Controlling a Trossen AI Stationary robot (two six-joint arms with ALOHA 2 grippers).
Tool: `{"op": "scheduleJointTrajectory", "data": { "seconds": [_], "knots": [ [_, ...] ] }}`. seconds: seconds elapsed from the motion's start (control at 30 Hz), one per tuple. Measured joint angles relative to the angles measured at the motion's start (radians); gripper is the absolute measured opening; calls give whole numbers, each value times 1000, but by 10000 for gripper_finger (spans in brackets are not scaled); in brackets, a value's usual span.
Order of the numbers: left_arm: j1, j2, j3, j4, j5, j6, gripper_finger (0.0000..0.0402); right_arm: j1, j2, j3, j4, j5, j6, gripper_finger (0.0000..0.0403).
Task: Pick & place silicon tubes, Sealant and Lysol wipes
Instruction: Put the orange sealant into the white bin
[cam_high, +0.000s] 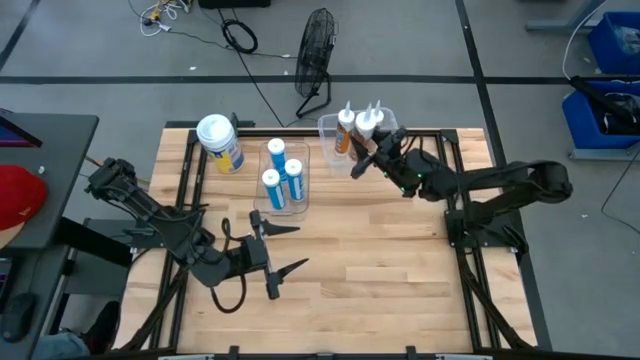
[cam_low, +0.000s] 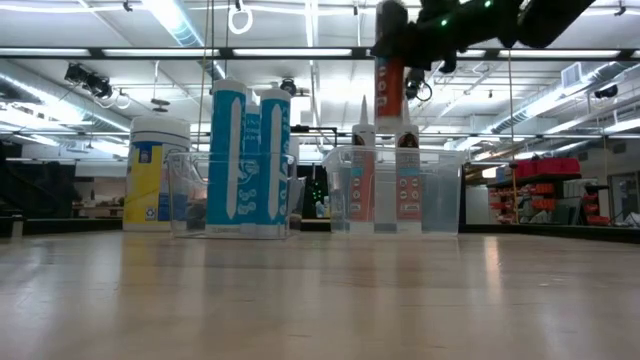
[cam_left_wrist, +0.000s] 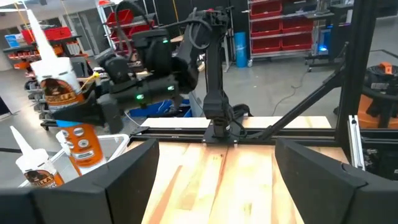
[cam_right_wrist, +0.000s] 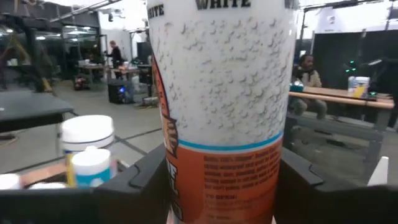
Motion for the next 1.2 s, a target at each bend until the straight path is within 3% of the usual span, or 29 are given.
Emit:
{"op": "scheduleJointTrajectory", "data": {
  "seconds": [0.4, 0.87, 1.2],
  "knots": [
    [5, 0, 0, -34, 0, -26, 328, -144, 127, 1, 91, -91, 18, 205],
    [5, 0, 0, -34, -7, -26, 328, -177, 298, -1, 212, -137, 40, 205],
    [7, 0, 0, -36, -7, -25, 328, -184, 320, -178, 454, -104, 91, 205]
  ]
}}
